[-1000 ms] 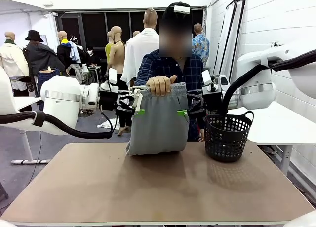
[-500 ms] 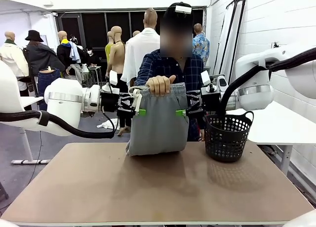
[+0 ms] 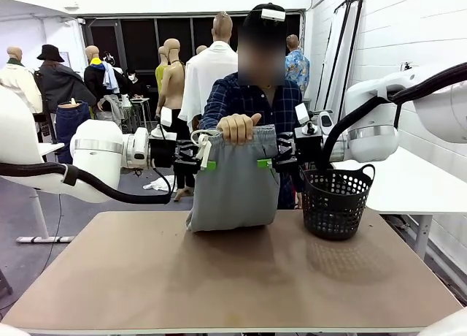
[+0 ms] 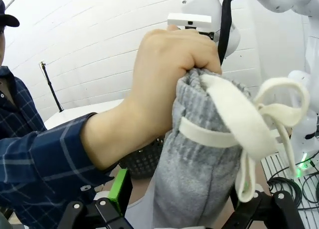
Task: Fold the training pants.
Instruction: Grab both ends of the Training pants handed by a person.
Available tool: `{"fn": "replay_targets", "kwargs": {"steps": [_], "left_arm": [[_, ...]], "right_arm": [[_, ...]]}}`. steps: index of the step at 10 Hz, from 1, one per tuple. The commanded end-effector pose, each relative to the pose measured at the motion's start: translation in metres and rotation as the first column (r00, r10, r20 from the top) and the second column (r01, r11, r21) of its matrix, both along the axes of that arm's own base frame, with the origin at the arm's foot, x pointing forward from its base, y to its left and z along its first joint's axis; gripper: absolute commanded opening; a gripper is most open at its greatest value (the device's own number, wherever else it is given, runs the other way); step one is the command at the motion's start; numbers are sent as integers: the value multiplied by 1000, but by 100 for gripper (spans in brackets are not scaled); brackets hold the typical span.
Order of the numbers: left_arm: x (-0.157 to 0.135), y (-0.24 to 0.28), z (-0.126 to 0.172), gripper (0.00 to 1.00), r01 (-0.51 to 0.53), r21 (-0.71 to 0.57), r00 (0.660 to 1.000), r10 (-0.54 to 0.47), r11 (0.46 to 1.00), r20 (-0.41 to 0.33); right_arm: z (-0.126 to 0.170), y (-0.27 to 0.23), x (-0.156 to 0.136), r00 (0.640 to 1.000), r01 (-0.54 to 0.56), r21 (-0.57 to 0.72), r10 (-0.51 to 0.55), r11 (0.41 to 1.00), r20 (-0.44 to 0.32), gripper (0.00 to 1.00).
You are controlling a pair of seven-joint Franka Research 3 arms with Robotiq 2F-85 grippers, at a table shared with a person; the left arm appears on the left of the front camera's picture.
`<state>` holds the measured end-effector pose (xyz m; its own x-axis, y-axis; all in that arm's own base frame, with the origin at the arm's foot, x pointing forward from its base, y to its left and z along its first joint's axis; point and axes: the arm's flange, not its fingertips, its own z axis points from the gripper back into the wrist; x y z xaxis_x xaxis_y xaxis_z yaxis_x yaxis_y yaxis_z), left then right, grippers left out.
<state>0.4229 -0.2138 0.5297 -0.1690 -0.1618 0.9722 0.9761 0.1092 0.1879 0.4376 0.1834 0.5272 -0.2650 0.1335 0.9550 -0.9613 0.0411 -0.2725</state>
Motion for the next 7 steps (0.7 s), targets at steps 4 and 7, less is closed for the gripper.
{"fn": "replay_targets", "kwargs": {"steps": [4, 7], "left_arm": [[0, -15, -3, 81, 79, 19, 989, -81, 997, 123], [0, -15, -2, 22, 81, -16, 989, -78, 997, 122]], "right_arm": [[0, 3, 19, 994, -13, 15, 14, 1000, -106, 89], [2, 2, 23, 985, -15, 8, 16, 1000, -171, 30]]}}
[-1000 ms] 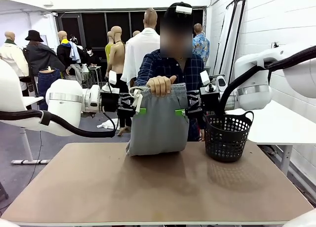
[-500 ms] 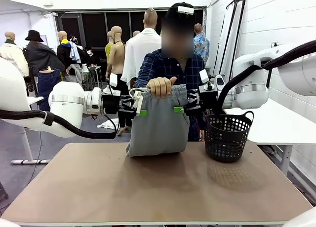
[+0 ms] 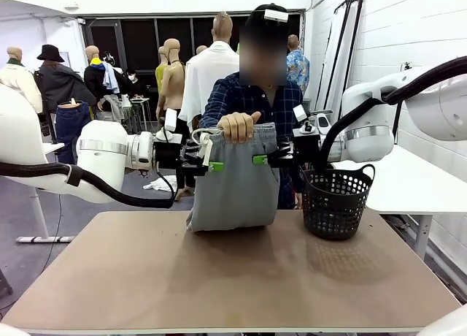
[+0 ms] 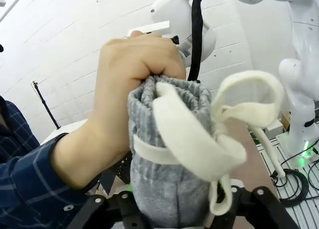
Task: Fold the training pants.
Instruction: Grab both ends of the Training pants handed by a person.
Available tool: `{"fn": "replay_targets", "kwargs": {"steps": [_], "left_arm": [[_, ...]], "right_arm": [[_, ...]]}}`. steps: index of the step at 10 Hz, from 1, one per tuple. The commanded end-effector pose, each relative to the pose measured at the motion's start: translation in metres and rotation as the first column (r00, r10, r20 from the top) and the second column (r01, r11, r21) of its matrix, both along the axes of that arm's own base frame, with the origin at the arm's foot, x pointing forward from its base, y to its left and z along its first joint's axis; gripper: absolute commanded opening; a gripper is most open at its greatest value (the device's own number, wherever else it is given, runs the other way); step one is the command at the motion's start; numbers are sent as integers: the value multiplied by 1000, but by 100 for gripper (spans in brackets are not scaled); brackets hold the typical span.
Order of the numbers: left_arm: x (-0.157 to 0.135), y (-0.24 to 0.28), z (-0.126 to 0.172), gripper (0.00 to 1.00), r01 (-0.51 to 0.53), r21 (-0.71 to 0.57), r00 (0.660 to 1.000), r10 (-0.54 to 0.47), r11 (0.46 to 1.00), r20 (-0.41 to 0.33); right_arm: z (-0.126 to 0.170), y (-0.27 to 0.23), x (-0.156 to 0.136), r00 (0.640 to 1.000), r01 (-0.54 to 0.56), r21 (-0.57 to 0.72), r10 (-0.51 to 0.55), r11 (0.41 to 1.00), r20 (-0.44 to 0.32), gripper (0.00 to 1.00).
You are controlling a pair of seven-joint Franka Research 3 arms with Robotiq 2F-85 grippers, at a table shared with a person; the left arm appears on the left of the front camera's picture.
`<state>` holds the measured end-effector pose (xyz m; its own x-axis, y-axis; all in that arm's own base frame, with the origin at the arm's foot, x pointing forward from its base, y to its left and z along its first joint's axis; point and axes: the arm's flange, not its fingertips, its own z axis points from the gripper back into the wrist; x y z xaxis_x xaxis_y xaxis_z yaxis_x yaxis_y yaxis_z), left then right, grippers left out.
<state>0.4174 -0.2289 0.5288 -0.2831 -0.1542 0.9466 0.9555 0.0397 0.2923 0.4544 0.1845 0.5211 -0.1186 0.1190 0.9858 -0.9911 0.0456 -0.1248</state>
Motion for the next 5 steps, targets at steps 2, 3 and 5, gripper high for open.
{"fn": "replay_targets", "kwargs": {"steps": [2, 3, 5], "left_arm": [[6, 2, 0, 0, 29, -59, 999, -30, 998, -10], [5, 4, 1, 0, 17, -63, 1000, -18, 998, -22], [7, 10, 4, 0, -10, -103, 999, 4, 995, -54]], "right_arm": [[9, 1, 5, 999, -38, -18, 37, 999, -27, 0], [12, 1, 5, 997, -62, -14, 61, 998, -36, 0], [15, 1, 4, 994, -99, -20, 98, 995, -45, 0]]}}
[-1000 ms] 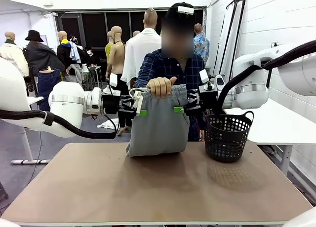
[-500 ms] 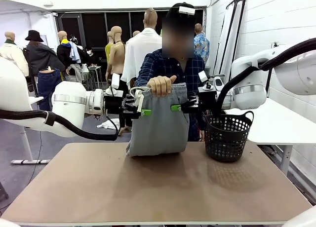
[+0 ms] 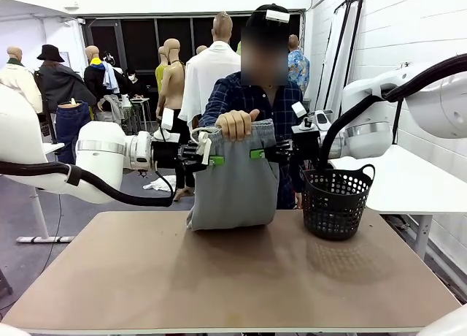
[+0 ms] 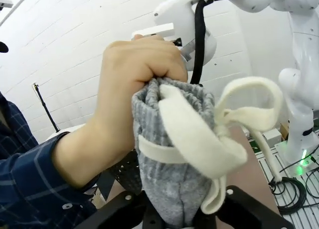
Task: Fold the training pants.
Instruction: Grab both ends of the Training pants handed by a person.
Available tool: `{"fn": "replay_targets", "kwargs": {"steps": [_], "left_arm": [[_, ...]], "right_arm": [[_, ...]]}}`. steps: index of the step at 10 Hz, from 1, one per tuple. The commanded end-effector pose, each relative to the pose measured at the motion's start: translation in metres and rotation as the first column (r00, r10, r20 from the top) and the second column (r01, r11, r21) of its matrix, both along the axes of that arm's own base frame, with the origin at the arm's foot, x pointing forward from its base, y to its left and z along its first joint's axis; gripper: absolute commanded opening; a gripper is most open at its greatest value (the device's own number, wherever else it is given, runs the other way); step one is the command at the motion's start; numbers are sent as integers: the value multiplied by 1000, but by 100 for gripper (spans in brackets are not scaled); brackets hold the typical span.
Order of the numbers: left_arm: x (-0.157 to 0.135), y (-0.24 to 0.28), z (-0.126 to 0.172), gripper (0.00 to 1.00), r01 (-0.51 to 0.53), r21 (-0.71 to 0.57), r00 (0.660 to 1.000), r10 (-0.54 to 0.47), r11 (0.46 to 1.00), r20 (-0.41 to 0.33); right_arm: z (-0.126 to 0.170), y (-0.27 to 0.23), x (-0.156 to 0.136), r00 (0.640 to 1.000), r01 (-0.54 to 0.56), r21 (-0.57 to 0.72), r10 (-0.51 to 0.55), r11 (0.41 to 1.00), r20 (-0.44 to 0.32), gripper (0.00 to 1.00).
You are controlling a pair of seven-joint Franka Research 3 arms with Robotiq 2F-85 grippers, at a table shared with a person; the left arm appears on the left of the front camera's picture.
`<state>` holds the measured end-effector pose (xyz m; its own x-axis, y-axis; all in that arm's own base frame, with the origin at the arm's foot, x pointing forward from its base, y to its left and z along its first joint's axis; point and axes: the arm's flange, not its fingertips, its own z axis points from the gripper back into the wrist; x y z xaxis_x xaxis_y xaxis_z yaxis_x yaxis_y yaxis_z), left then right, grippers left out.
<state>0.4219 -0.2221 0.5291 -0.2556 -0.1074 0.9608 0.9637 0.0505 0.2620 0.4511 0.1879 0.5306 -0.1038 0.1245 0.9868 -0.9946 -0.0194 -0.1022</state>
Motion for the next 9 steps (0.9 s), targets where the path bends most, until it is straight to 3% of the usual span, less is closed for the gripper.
{"fn": "replay_targets", "kwargs": {"steps": [1, 6, 7, 8, 9], "left_arm": [[4, 7, 8, 0, -19, -64, 1000, 18, 998, -26], [20, 7, -1, 0, 5, -17, 990, -8, 1000, -141], [31, -1, -4, 0, 46, 126, 968, -13, 991, -250], [11, 7, -2, 0, -24, -26, 993, 21, 999, -112], [11, 7, -2, 0, -24, -26, 993, 21, 999, -112]], "right_arm": [[6, -3, 7, 998, -53, -8, 52, 999, -32, 0], [5, -3, 11, 999, -34, 14, 35, 999, -42, 0], [4, -1, 12, 1000, -19, 3, 19, 1000, -8, 0], [-3, -3, 4, 999, -41, -3, 41, 999, -23, 0], [-3, -3, 4, 999, -41, -3, 41, 999, -23, 0]]}}
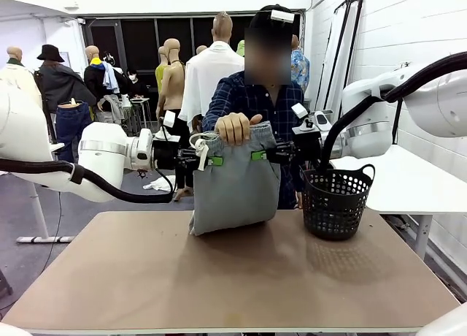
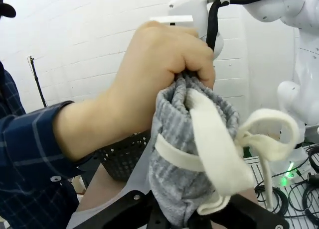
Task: Fold the training pants.
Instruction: Grab both ends of the Training pants handed by a person, then release the ends of the Training pants and then grab the overlapped ends.
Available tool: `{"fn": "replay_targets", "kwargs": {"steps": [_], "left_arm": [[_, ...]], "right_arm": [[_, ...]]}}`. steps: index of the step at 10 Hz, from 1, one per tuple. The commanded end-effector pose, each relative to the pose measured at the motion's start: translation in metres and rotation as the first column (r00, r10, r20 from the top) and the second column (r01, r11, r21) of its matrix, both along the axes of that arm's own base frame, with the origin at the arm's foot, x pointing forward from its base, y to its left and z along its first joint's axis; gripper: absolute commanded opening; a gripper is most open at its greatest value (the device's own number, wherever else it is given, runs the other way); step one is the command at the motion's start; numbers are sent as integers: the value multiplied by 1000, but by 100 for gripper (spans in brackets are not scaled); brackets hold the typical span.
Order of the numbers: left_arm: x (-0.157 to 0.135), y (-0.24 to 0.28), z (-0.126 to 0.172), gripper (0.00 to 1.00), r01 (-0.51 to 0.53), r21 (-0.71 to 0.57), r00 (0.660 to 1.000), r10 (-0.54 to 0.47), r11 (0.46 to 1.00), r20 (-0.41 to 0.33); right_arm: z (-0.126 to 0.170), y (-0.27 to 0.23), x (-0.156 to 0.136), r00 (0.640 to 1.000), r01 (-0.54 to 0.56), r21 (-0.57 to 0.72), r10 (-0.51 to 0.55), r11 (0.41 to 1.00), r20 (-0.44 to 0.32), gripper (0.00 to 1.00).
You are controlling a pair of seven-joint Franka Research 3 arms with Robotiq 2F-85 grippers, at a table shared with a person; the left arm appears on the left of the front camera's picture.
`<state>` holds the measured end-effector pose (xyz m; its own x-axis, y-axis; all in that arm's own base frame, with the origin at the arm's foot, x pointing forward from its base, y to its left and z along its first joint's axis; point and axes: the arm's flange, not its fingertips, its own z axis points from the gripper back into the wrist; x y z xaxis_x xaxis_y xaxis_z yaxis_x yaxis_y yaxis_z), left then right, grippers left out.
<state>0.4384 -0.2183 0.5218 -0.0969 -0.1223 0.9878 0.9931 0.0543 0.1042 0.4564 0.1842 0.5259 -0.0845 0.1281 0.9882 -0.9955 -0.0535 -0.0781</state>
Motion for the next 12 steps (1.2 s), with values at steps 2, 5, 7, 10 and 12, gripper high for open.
{"fn": "replay_targets", "kwargs": {"steps": [2, 5, 7, 10, 12], "left_arm": [[-6, 4, 5, 0, -18, -40, 999, 20, 999, 50], [-6, 4, 5, 0, -18, -40, 999, 20, 999, 50], [-6, 4, 5, 0, -18, -40, 999, 20, 999, 50], [-6, 4, 5, 0, -18, -40, 999, 20, 999, 50], [-6, 4, 5, 0, -18, -40, 999, 20, 999, 50]], "right_arm": [[2, 1, -1, 1000, -7, 4, 7, 1000, 1, 0], [2, 1, -1, 1000, -7, 4, 7, 1000, 1, 0], [2, 1, -1, 1000, -7, 4, 7, 1000, 1, 0], [2, 1, -1, 1000, -7, 4, 7, 1000, 1, 0], [2, 1, -1, 1000, -7, 4, 7, 1000, 1, 0]]}}
